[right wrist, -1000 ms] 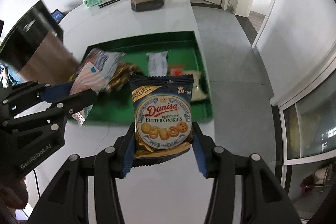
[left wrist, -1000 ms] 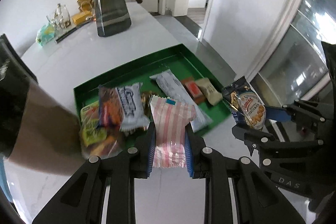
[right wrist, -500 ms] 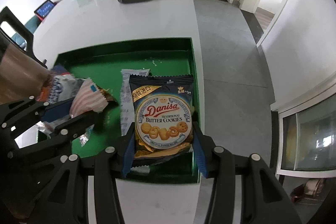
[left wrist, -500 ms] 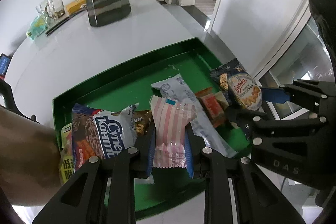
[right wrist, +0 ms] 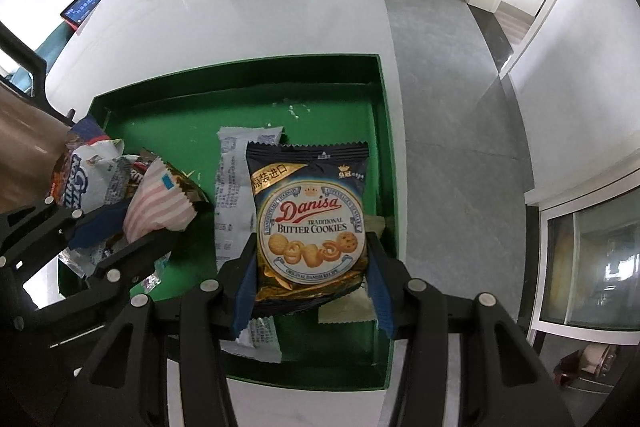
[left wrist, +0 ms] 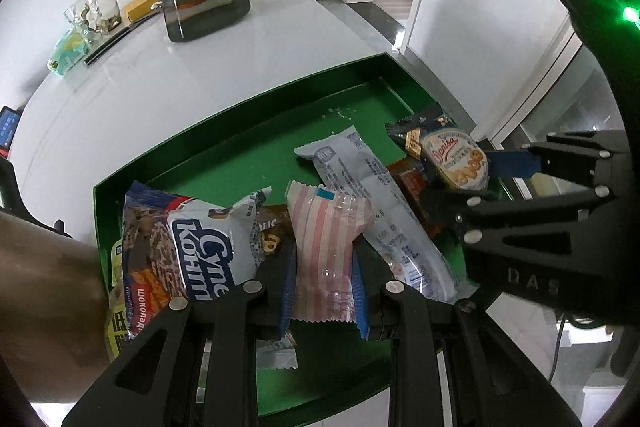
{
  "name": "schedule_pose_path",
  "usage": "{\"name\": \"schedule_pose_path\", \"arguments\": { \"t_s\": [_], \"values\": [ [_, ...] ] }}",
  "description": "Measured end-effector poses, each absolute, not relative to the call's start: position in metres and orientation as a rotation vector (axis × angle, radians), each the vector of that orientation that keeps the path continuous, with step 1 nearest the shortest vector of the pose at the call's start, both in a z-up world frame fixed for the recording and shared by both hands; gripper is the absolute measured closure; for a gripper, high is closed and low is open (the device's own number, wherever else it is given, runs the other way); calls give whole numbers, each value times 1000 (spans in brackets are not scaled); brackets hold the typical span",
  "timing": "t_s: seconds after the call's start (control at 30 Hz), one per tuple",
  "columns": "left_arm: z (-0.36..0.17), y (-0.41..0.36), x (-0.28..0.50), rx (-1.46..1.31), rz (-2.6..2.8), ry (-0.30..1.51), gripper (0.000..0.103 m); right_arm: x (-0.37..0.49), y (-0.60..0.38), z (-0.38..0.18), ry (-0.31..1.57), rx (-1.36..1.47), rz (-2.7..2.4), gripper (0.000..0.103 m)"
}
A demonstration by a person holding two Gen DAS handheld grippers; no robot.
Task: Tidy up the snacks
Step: 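Lower and open both tools to drop the candy and Danisa packet into the tray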
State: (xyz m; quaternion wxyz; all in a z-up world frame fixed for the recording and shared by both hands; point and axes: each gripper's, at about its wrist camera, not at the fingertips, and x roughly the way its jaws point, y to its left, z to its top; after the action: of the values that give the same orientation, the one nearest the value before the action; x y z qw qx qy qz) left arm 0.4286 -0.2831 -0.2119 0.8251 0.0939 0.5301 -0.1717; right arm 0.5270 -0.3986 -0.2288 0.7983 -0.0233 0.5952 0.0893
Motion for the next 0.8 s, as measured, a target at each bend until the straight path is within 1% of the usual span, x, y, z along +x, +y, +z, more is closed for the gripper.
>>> {"name": "schedule_pose_path", "arguments": {
  "t_s": [0.8],
  "values": [
    [-216, -285, 430, 206, -364, 1155, 81, 534, -400, -236, 1296, -44, 182, 20]
  ]
}}
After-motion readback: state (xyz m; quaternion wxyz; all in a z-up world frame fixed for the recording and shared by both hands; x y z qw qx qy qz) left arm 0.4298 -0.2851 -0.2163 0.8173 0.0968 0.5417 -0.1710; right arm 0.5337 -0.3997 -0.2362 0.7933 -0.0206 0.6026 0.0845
